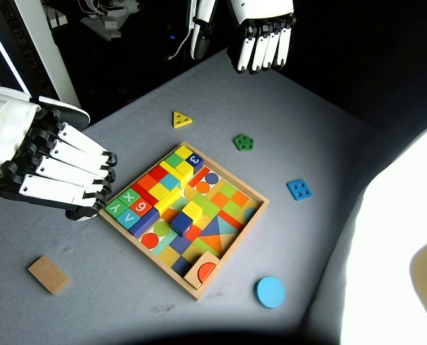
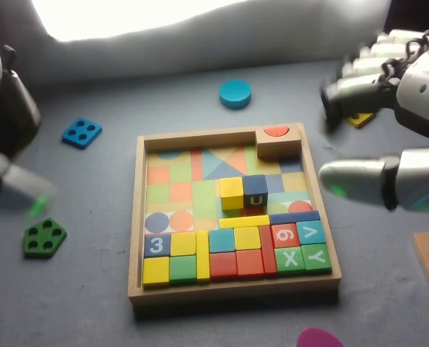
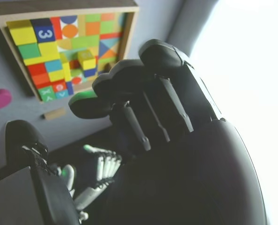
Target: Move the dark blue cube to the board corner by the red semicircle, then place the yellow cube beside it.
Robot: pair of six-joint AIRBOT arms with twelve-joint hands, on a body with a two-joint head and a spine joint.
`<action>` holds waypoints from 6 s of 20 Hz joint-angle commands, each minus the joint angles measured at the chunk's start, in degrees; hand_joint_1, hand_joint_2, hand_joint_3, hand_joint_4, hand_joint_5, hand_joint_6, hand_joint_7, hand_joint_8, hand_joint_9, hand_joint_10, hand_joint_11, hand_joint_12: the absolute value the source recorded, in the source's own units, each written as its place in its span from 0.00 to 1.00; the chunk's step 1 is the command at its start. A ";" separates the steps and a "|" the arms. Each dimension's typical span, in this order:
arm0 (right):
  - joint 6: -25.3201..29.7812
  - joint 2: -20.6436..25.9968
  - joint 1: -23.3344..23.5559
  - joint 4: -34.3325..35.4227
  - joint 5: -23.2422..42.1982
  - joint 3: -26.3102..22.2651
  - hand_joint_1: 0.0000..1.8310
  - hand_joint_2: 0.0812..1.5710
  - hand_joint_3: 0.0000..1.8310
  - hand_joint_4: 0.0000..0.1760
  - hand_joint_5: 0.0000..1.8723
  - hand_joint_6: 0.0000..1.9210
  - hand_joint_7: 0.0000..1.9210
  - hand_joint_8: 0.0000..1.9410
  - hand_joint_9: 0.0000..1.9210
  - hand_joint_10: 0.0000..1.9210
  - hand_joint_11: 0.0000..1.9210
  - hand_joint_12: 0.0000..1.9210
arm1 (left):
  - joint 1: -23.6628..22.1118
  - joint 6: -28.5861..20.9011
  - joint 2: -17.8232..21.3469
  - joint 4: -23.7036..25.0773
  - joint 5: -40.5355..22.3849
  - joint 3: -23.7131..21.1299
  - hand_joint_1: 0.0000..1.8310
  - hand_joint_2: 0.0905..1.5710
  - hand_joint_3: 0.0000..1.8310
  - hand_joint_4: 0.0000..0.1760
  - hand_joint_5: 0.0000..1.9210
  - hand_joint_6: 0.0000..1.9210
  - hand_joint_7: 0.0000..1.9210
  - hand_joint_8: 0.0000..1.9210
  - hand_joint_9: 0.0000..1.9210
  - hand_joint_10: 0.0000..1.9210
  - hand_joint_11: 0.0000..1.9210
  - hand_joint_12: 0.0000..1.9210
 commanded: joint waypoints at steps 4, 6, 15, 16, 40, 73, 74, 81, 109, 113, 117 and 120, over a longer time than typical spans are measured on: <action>0.02 0.14 0.91 -0.16 6.81 -0.15 0.00 0.69 0.03 0.10 0.00 0.04 0.02 0.00 0.00 0.00 0.00 0.00 | -0.52 0.16 0.18 1.07 -5.11 -0.35 0.16 0.85 0.03 0.00 0.00 0.00 0.00 0.00 0.00 0.00 0.00 0.04; 0.09 0.08 0.88 -0.14 6.82 -0.15 0.00 0.69 0.01 0.10 0.00 0.01 0.00 0.00 0.00 0.00 0.00 0.00 | -0.53 0.16 0.19 1.05 -4.94 -0.35 0.15 0.83 0.01 0.04 0.00 0.00 0.00 0.00 0.00 0.00 0.00 0.00; 0.04 -2.45 1.28 6.83 0.37 1.21 0.00 0.69 0.00 0.23 0.30 0.05 0.00 0.00 0.00 0.00 0.00 0.00 | -0.53 -1.24 0.22 0.97 -4.03 -0.20 0.06 0.81 0.00 0.06 0.00 0.00 0.00 0.00 0.00 0.00 0.00 0.00; 0.04 -3.37 1.68 8.56 -1.45 2.08 0.00 0.69 0.00 0.16 0.33 0.06 0.00 0.00 0.00 0.00 0.00 0.00 | -0.53 -1.24 0.22 0.97 -4.03 -0.11 0.06 0.80 0.00 0.06 0.00 0.00 0.00 0.00 0.00 0.00 0.00 0.00; -16.74 -23.88 -2.93 18.65 4.77 18.03 0.00 0.69 0.00 0.17 0.43 0.02 0.08 0.00 0.00 0.00 0.00 0.00 | 1.32 -8.05 0.28 5.91 -4.22 0.74 0.09 0.80 0.00 0.05 0.00 0.00 0.00 0.00 0.00 0.00 0.00 0.00; -17.10 -31.49 -7.76 17.94 5.51 25.14 0.00 0.69 0.00 0.02 0.42 0.00 0.08 0.00 0.00 0.00 0.00 0.00 | -0.19 -8.04 0.26 5.91 -4.92 0.94 0.11 0.80 0.00 0.00 0.02 0.00 0.03 0.00 0.00 0.00 0.00 0.00; -17.10 -31.50 -7.82 17.94 5.51 25.24 0.00 0.70 0.00 0.03 0.42 0.00 0.07 0.00 0.00 0.00 0.00 0.00 | -0.40 -8.04 0.26 5.91 -4.92 0.95 0.10 0.80 0.00 0.01 0.02 0.00 0.03 0.00 0.00 0.00 0.01 0.00; -17.59 -31.46 -8.59 17.92 5.49 26.59 0.00 0.70 0.00 0.00 0.43 0.00 0.08 0.00 0.00 0.00 0.00 0.00 | -0.94 -7.95 0.28 5.89 -4.89 1.52 0.10 0.81 0.00 0.00 0.02 0.00 0.02 0.00 0.00 0.00 0.00 0.00; -17.85 -29.23 -9.81 17.91 5.32 31.57 0.00 0.71 0.00 0.00 0.41 0.00 0.09 0.00 0.00 0.00 0.00 0.00 | -4.45 -3.40 -0.05 5.46 -1.52 1.55 0.07 0.81 0.00 0.10 0.02 0.00 0.02 0.00 0.00 0.00 0.01 0.01; -16.66 -29.27 -7.82 17.90 6.70 30.86 0.00 0.71 0.00 0.00 0.41 0.00 0.08 0.00 0.00 0.00 0.00 0.00 | -5.20 -3.88 -0.21 5.47 -1.52 1.28 0.08 0.81 0.00 0.06 0.02 0.00 0.01 0.00 0.00 0.00 0.00 0.01; -16.60 -29.26 -5.78 17.89 9.91 29.30 0.00 0.71 0.00 0.00 0.41 0.00 0.08 0.00 0.00 0.00 0.00 0.00 | -5.15 -3.87 -0.15 5.49 -1.54 1.36 0.08 0.81 0.00 0.05 0.02 0.00 0.02 0.00 0.00 0.00 0.00 0.03; -16.57 -29.23 -5.00 17.84 10.39 28.09 0.00 0.71 0.00 0.00 0.41 0.00 0.07 0.00 0.00 0.00 0.00 0.00 | -5.64 -4.73 -0.18 5.49 -1.53 1.06 0.07 0.80 0.00 0.06 0.01 0.00 0.01 0.00 0.00 0.00 0.00 0.04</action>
